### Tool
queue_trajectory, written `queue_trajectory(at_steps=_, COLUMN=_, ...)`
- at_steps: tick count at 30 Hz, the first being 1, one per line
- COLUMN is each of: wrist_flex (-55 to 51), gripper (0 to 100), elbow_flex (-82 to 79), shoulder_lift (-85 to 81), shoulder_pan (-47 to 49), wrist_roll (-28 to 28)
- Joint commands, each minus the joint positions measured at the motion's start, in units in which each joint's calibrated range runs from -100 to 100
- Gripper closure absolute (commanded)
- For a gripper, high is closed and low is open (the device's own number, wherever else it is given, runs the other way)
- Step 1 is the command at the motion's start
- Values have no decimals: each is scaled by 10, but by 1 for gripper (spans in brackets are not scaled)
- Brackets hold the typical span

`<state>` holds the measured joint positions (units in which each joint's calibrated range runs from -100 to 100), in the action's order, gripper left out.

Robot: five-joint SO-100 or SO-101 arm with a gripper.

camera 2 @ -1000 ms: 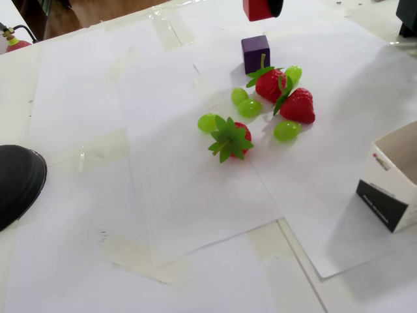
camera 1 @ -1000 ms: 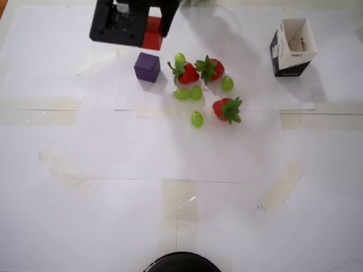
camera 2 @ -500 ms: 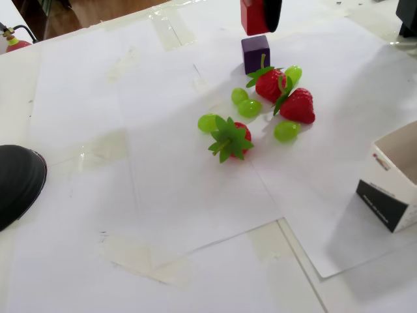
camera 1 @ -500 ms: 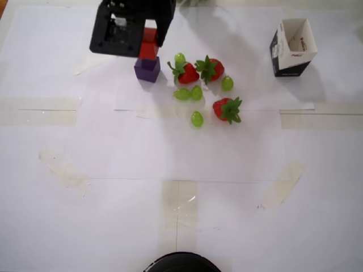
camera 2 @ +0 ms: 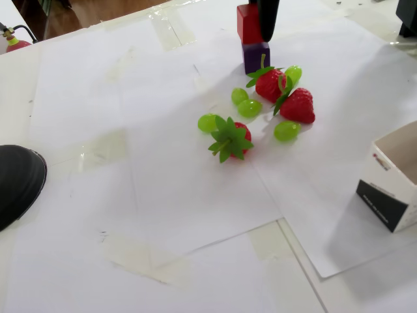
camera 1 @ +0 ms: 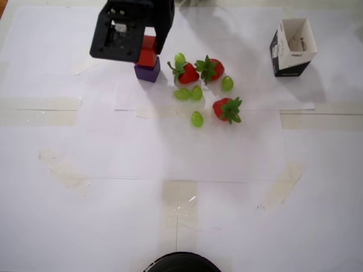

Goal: Put the red cube on top of the purple cube

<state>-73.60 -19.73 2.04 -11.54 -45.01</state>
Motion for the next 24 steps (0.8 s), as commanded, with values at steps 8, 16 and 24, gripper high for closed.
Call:
queue_trajectory(at_steps=8, wrist_flex=17, gripper=95, elbow_flex=-1, shoulder_lift=12, shoulder_pan=-10, wrist_roll=3)
queue_trajectory(at_steps=16, wrist_flex=17, gripper=88, elbow_flex=-2, shoulder_lift=19, shoulder_pan=-9, wrist_roll=1)
queue_trajectory(at_steps=24, wrist_flex=5, gripper=73, elbow_flex=3, shoulder_lift=13, shoulder_pan=6, wrist_roll=-10)
